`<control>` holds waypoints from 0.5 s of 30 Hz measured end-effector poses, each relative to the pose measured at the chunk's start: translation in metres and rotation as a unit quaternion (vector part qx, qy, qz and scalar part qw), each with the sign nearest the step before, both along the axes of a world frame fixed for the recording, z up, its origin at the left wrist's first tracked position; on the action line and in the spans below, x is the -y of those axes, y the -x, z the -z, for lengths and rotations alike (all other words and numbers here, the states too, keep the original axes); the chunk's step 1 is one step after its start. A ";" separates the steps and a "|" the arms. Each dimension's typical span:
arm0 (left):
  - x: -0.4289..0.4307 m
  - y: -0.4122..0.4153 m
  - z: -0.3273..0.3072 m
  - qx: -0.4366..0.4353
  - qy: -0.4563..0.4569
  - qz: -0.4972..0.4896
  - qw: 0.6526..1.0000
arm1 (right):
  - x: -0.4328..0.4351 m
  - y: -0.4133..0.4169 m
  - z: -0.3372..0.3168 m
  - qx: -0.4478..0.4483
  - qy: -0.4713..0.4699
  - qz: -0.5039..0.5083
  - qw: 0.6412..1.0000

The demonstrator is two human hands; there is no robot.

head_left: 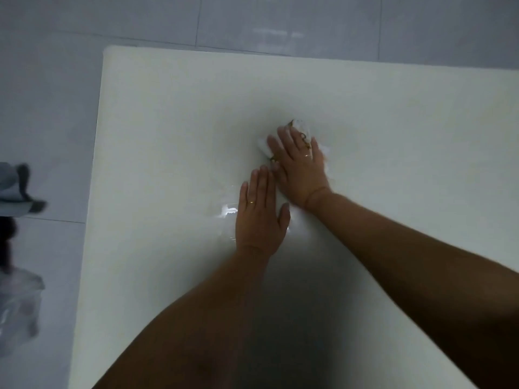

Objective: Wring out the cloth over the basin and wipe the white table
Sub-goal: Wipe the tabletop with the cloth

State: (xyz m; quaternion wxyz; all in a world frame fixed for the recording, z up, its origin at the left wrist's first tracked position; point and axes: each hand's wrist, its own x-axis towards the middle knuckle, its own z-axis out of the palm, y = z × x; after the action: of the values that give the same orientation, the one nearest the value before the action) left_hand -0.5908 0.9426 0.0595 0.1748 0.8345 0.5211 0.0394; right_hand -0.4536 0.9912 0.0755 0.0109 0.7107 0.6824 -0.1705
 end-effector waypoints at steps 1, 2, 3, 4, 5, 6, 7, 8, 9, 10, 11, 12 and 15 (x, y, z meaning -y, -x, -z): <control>0.000 0.000 0.000 0.003 -0.001 -0.001 1.000 | -0.003 -0.018 0.000 0.009 -0.007 -0.053 0.999; 0.000 0.000 0.000 0.005 -0.001 -0.001 1.000 | -0.006 -0.038 0.001 0.026 -0.015 -0.073 0.997; -0.001 -0.001 0.000 0.005 -0.001 0.000 1.000 | -0.011 -0.058 0.001 0.040 -0.020 -0.051 0.998; -0.001 -0.001 0.000 0.005 0.000 0.000 1.000 | -0.016 -0.076 0.002 0.047 -0.021 0.012 0.999; -0.001 -0.001 0.000 0.006 0.001 -0.001 1.000 | -0.021 -0.088 0.001 0.043 -0.021 0.100 0.994; -0.001 0.000 -0.001 0.009 0.002 -0.002 1.000 | -0.026 -0.092 0.001 0.031 -0.020 0.192 0.981; -0.001 0.000 -0.001 0.012 0.002 -0.001 1.000 | -0.033 -0.086 0.001 0.022 -0.021 0.267 0.963; -0.001 0.000 -0.001 0.012 0.002 0.000 1.000 | -0.041 -0.072 0.002 0.019 -0.020 0.313 0.949; -0.001 0.000 -0.002 0.012 0.002 0.001 1.000 | -0.047 -0.054 0.002 0.018 -0.016 0.320 0.947; -0.001 0.000 -0.002 0.011 0.001 0.002 1.000 | -0.051 -0.034 0.003 0.019 -0.017 0.288 0.957; 0.000 0.000 -0.003 0.010 0.001 0.002 1.000 | -0.054 -0.016 0.005 0.020 -0.020 0.225 0.974; 0.000 0.000 -0.003 0.010 0.001 0.001 1.000 | -0.053 -0.003 0.005 0.013 -0.022 0.152 0.988; -0.001 0.000 -0.003 0.008 0.003 0.002 1.000 | -0.054 -0.021 0.002 -0.023 -0.037 -0.012 0.999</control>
State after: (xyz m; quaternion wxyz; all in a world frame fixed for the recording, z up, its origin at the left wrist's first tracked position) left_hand -0.5909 0.9432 0.0622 0.1815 0.8347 0.5180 0.0443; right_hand -0.4321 1.0456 0.0738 -0.0286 0.6987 0.6964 -0.1614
